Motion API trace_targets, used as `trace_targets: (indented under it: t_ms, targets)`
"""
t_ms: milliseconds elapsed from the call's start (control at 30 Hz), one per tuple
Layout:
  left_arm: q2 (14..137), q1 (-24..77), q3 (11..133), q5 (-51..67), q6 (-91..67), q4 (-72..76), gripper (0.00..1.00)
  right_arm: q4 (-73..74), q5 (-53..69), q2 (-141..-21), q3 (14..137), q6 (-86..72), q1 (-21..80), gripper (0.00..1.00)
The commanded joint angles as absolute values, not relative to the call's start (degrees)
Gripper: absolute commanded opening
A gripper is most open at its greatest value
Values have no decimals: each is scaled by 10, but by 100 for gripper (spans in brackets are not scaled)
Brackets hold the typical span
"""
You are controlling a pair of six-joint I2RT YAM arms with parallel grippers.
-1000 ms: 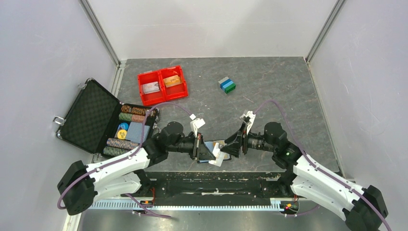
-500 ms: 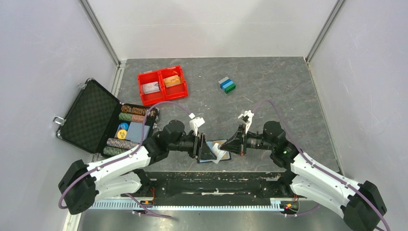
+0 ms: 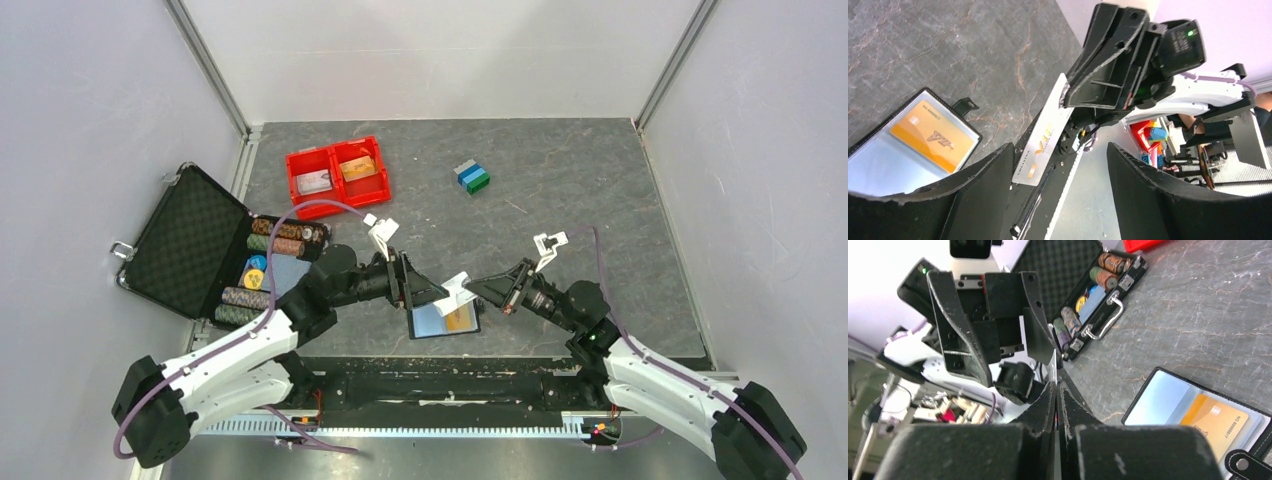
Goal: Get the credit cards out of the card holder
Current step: Remove the credit card from the card holder, then place the credit card in the storage box.
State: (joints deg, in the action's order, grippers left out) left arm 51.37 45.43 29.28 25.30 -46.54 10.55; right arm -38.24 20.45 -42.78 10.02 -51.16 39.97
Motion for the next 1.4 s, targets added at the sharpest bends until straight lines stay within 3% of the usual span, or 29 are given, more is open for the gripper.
trace_targets:
  t_ms: [0,333,433,533,733,833,1000,1167,1267,1367]
  targets:
    - [522,453,279,242,-510,195,73,-525,116,-417,59,-616,398,0]
    - [592,453,261,264,-555,298,73,-537,53,-390,23,-636,398,0]
    - [601,453,258,265,-561,317,69,-540,51,-393,21,-639,398,0]
    - [601,453,257,261,-568,332,53,-543,46,-393,16,-643,398,0]
    - [598,452,256,245,-580,328,5,-529,31,-385,7,-643,398,0]
    - [600,450,263,235,-576,305,2,-519,34,-384,9,-636,398,2]
    - [597,418,301,245,-530,215,2,-483,45,-372,23,-603,398,39]
    - [603,327,398,291,-430,36,2,-392,42,-326,45,-545,398,72]
    - [620,255,449,308,-364,-58,2,-332,42,-300,61,-509,398,98]
    - [662,190,522,320,-287,-167,2,-286,38,-271,70,-479,398,98]
